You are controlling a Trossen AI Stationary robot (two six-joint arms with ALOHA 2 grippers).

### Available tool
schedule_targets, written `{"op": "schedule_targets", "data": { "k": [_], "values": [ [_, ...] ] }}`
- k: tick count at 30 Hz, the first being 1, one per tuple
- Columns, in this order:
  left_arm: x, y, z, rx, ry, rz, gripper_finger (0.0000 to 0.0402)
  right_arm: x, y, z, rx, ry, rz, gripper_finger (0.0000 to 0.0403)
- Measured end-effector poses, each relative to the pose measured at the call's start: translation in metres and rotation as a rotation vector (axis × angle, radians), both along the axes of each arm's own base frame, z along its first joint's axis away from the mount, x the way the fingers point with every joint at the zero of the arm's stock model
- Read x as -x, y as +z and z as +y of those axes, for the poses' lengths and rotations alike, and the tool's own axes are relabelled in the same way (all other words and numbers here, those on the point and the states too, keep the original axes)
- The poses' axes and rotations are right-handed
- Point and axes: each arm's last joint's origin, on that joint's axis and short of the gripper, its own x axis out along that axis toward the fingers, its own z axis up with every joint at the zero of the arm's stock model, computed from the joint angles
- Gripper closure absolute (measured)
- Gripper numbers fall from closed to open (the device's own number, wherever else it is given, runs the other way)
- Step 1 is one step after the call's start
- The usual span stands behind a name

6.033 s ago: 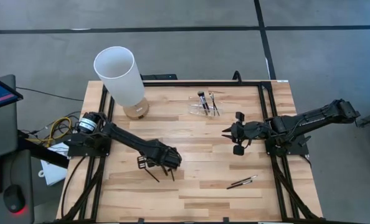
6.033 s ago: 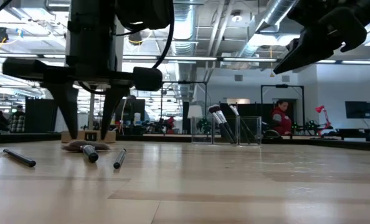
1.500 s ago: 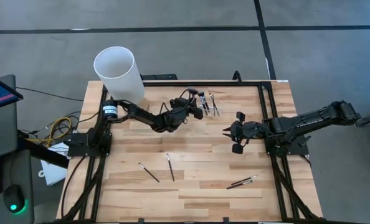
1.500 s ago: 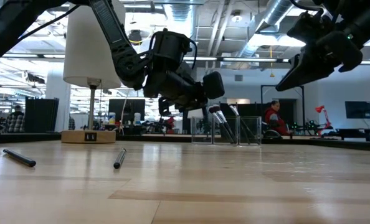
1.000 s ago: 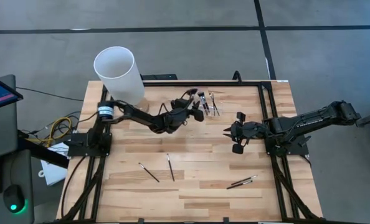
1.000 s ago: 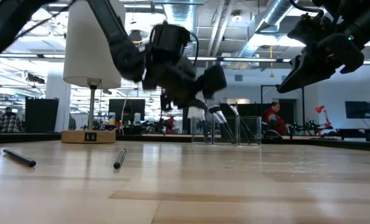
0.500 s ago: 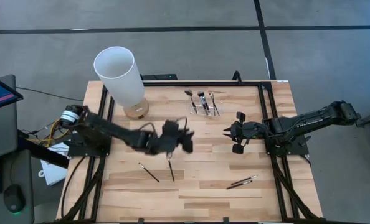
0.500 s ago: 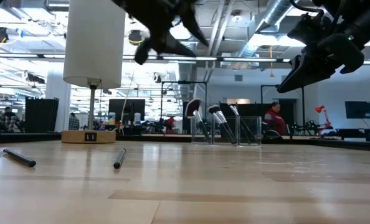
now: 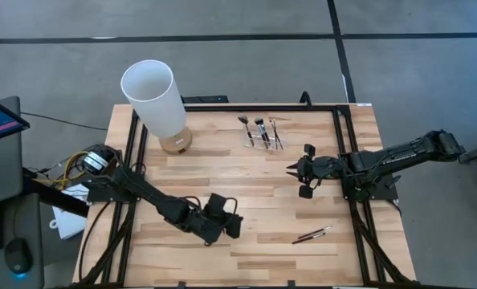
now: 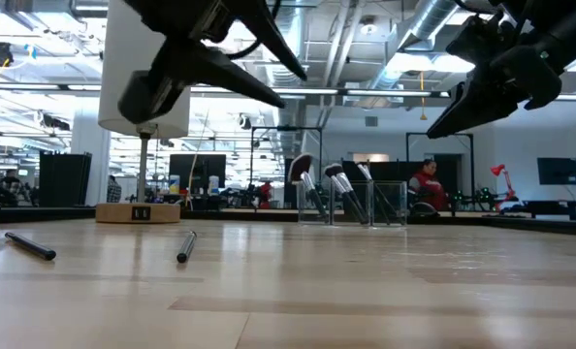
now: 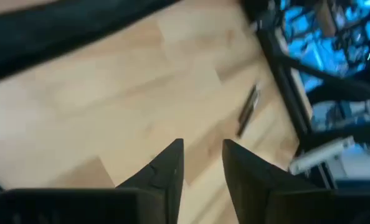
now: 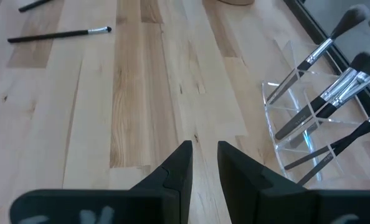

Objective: Put items in baskets/containers
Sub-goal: Put the black eyeshadow brush into the transparent organizer

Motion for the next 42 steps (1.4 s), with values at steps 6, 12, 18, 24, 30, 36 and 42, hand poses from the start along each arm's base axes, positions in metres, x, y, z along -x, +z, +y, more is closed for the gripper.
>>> {"op": "schedule_targets", "data": {
  "k": [6, 12, 18, 24, 30, 36, 42],
  "values": [
    [-0.014, 0.021, 0.004, 0.065, -0.037, 0.108, 0.0329, 0.0, 0.0, 0.0, 0.0, 0.0, 0.001, 0.0337],
    [-0.011, 0.028, 0.018, 0.11, 0.028, 0.276, 0.0354, 0.0, -0.001, 0.0, 0.007, 0.004, 0.008, 0.0337],
    [-0.016, 0.017, 0.023, 0.16, 0.058, 0.343, 0.0373, 0.001, -0.002, 0.0, 0.01, 0.005, 0.026, 0.0337],
    [-0.03, 0.006, 0.017, 0.204, 0.034, 0.465, 0.0392, 0.001, -0.002, 0.0, 0.023, 0.015, 0.028, 0.0337],
    [-0.047, 0.012, 0.009, 0.176, 0.029, 0.543, 0.0396, 0.001, -0.002, 0.0, 0.024, 0.016, 0.029, 0.0337],
    [-0.032, 0.018, 0.016, 0.1, 0.12, 0.751, 0.0396, 0.001, -0.002, 0.0, 0.023, 0.016, 0.029, 0.0337],
    [-0.024, 0.017, 0.03, 0.105, 0.192, 0.78, 0.037, 0.001, -0.002, 0.0, 0.022, 0.018, 0.029, 0.0337]
  ]
}}
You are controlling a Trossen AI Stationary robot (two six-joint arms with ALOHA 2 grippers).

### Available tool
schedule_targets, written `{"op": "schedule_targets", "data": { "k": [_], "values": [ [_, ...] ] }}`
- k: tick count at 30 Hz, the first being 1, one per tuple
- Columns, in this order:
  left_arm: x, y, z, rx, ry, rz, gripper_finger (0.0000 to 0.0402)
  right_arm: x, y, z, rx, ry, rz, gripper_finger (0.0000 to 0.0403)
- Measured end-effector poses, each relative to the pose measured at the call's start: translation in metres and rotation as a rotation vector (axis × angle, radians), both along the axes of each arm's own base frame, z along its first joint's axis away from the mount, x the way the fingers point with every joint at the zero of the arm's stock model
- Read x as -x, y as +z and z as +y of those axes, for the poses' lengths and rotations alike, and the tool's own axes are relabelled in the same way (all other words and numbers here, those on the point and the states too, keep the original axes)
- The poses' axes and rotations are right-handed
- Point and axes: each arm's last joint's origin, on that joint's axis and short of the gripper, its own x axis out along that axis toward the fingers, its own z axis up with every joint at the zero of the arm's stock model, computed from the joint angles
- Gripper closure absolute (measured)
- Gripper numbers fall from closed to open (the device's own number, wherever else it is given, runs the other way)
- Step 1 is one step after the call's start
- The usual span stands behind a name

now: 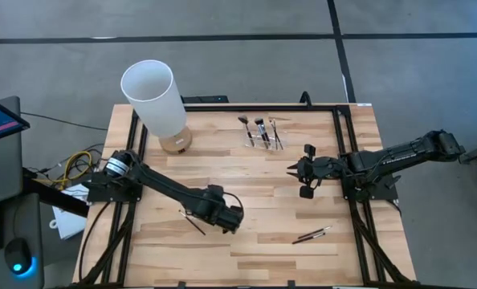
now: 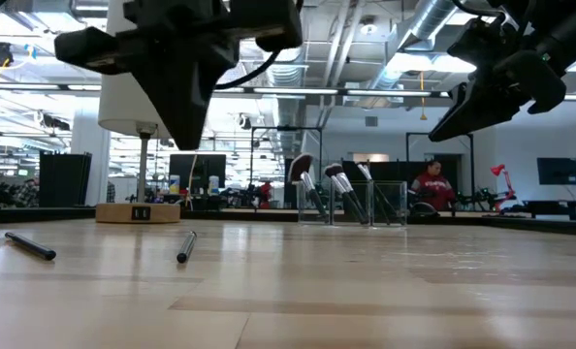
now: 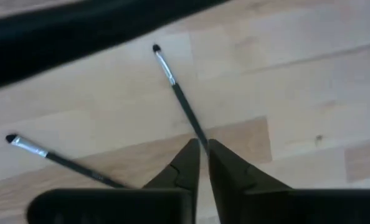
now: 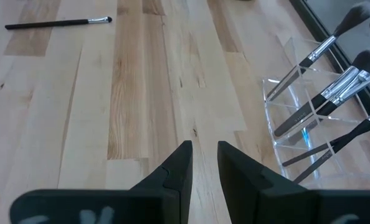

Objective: Put items in baskets/containers
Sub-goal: Put the black eyeshadow brush into the transparent organizer

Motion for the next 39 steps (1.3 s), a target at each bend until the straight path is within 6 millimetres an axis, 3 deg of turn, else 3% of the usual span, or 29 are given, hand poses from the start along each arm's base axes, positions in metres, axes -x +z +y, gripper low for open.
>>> {"op": "schedule_targets", "data": {
  "k": [8, 12, 28, 39],
  "values": [
    [-0.009, -0.001, 0.017, 0.026, 0.056, -0.008, 0.0274, 0.0, 0.0, 0.0, -0.001, 0.001, 0.0, 0.0337],
    [-0.007, -0.013, 0.024, 0.046, 0.095, 0.019, 0.0252, 0.0, 0.0, 0.001, -0.026, 0.017, 0.001, 0.0337],
    [0.0, -0.055, 0.029, 0.105, 0.232, -0.039, 0.0316, -0.001, 0.0, 0.002, -0.034, 0.04, -0.003, 0.0337],
    [0.005, -0.069, 0.031, 0.109, 0.259, -0.043, 0.0323, -0.001, 0.0, 0.002, -0.034, 0.04, -0.003, 0.0337]
  ]
}}
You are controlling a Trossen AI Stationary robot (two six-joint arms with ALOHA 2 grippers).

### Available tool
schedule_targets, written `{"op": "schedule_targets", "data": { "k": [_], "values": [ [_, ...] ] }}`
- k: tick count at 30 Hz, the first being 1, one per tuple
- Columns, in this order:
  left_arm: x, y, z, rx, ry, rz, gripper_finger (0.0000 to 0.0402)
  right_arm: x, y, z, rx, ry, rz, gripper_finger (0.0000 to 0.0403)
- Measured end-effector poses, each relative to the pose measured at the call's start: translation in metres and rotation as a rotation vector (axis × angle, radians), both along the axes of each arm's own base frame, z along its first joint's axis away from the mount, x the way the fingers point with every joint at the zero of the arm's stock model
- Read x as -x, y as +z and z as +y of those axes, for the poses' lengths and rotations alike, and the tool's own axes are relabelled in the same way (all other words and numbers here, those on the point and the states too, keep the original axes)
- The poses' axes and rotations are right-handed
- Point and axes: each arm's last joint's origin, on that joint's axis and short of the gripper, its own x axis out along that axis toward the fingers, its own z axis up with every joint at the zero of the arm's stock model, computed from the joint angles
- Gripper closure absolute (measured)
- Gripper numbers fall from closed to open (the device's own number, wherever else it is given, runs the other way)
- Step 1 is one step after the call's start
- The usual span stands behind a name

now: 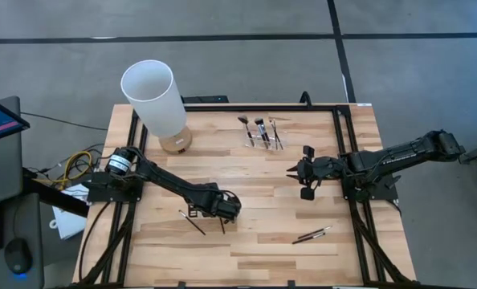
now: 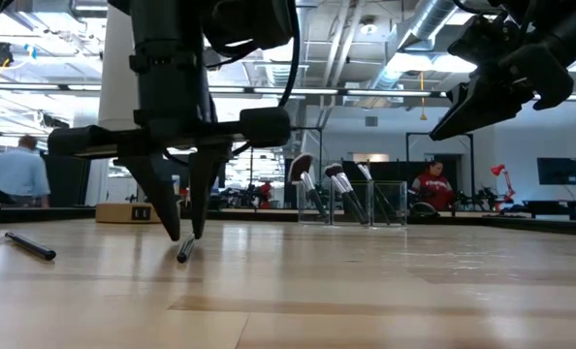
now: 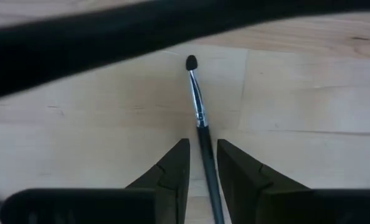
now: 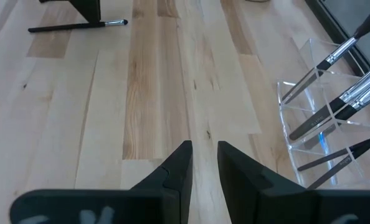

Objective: Put items in baskets/containers
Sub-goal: Put the black eyeshadow brush into the transparent organizer

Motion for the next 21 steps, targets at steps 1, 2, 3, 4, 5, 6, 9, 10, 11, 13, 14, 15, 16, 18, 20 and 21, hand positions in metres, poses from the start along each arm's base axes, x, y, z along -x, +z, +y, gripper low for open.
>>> {"op": "schedule_targets", "data": {
  "k": [1, 2, 3, 4, 5, 6, 9, 10, 11, 13, 14, 15, 16, 18, 20, 21],
  "values": [
    [0.0, 0.0, 0.0, 0.0, 0.0, -0.001, 0.0323, 0.0, 0.0, 0.0, 0.0, 0.0, 0.0, 0.0337],
    [0.0, -0.001, 0.0, 0.0, 0.0, 0.0, 0.0323, 0.0, 0.0, 0.0, 0.0, 0.0, 0.0, 0.0337],
    [0.001, -0.001, 0.0, -0.001, 0.0, 0.002, 0.0323, 0.0, 0.0, 0.0, 0.0, 0.0, 0.0, 0.0337],
    [0.001, -0.001, 0.0, 0.0, 0.0, 0.001, 0.0323, 0.0, 0.0, 0.0, 0.0, 0.0, 0.0, 0.0337],
    [0.0, -0.001, 0.0, 0.0, 0.0, 0.0, 0.0323, 0.0, 0.0, 0.0, 0.0, 0.0, 0.0, 0.0337],
    [0.001, -0.001, 0.0, 0.0, 0.0, 0.001, 0.0323, 0.0, 0.0, 0.0, 0.0, 0.0, 0.0, 0.0337],
    [0.001, -0.001, 0.0, 0.0, 0.0, 0.001, 0.0323, 0.0, 0.0, 0.0, 0.0, 0.0, 0.0, 0.0337],
    [0.0, -0.001, 0.001, 0.0, 0.002, 0.002, 0.0323, 0.0, 0.0, 0.0, 0.0, 0.0, 0.0, 0.0337],
    [0.0, -0.001, 0.002, 0.0, 0.004, 0.003, 0.0323, 0.0, 0.0, 0.0, 0.0, 0.0, 0.0, 0.0337],
    [0.002, -0.003, 0.002, 0.009, 0.004, 0.013, 0.0323, 0.0, 0.0, 0.0, 0.0, 0.0, 0.0, 0.0337],
    [0.002, -0.004, 0.003, 0.016, 0.004, 0.017, 0.0323, 0.0, 0.0, 0.0, 0.0, 0.0, 0.0, 0.0337],
    [0.003, -0.005, 0.004, 0.022, 0.01, 0.023, 0.0323, 0.0, 0.0, 0.0, 0.0, 0.0, 0.0, 0.0337],
    [0.005, -0.006, 0.005, 0.033, 0.017, 0.028, 0.0323, 0.0, 0.0, 0.0, 0.0, 0.0, 0.0, 0.0337],
    [0.007, -0.01, 0.006, 0.049, 0.028, 0.04, 0.0324, 0.0, 0.0, 0.0, 0.0, 0.0, 0.0, 0.0337],
    [0.01, -0.012, 0.006, 0.05, 0.029, 0.047, 0.0327, 0.0, 0.0, 0.0, 0.0, 0.0, 0.0, 0.0337],
    [0.01, -0.013, 0.007, 0.051, 0.03, 0.05, 0.0331, 0.0, 0.0, 0.0, 0.0, 0.0, 0.0, 0.0337]
  ]
}}
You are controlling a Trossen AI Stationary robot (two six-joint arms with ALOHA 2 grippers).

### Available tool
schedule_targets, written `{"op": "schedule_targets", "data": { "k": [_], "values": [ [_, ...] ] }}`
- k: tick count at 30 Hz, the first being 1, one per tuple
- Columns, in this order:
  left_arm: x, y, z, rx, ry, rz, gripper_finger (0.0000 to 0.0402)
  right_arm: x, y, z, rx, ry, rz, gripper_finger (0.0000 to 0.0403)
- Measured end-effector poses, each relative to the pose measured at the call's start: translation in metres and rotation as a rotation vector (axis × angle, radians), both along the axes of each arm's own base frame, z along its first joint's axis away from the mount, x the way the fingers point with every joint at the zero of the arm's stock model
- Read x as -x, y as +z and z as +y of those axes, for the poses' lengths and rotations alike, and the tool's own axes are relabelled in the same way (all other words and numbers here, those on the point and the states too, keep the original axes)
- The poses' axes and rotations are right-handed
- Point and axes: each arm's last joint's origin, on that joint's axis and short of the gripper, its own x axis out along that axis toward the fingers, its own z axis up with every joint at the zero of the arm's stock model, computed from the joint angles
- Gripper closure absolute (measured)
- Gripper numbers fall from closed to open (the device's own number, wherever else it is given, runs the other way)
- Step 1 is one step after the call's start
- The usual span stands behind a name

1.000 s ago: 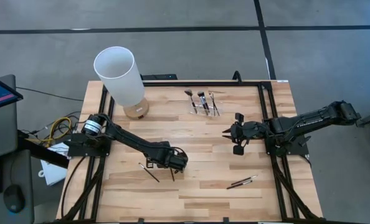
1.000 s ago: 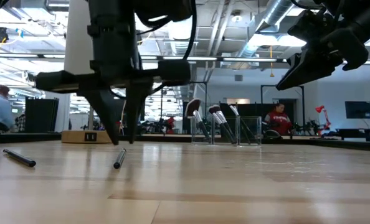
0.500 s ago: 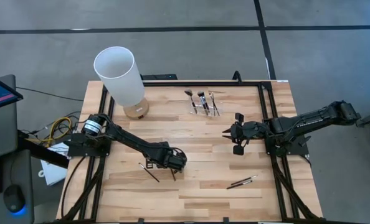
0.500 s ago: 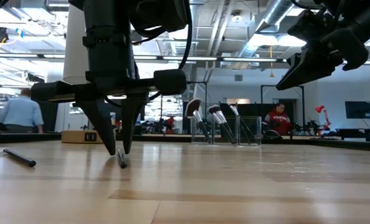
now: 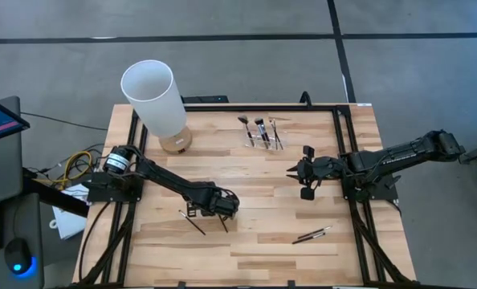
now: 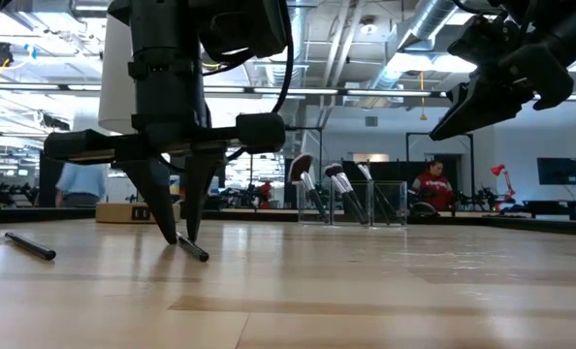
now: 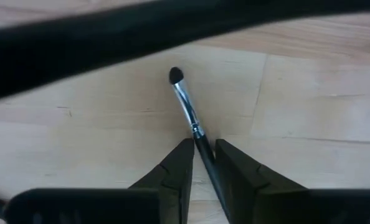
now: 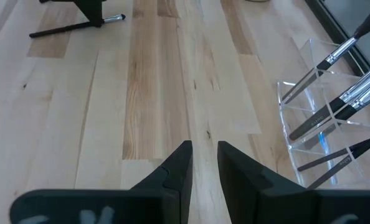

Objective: Put items in baskets/containers
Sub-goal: Put the black eyeshadow brush into the transparent organizer

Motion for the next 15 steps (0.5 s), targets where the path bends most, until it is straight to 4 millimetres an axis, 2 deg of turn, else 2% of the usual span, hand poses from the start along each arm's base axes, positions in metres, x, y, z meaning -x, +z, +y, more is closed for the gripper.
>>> {"op": "schedule_targets", "data": {
  "k": [8, 15],
  "values": [
    [-0.002, -0.001, 0.008, 0.022, -0.015, 0.019, 0.0386, 0.0, 0.0, 0.0, 0.0, 0.0, 0.0, 0.0337],
    [-0.003, -0.002, 0.012, 0.019, -0.06, 0.024, 0.0381, 0.0, 0.0, 0.0, 0.0, 0.0, 0.0, 0.0337]
  ]
}}
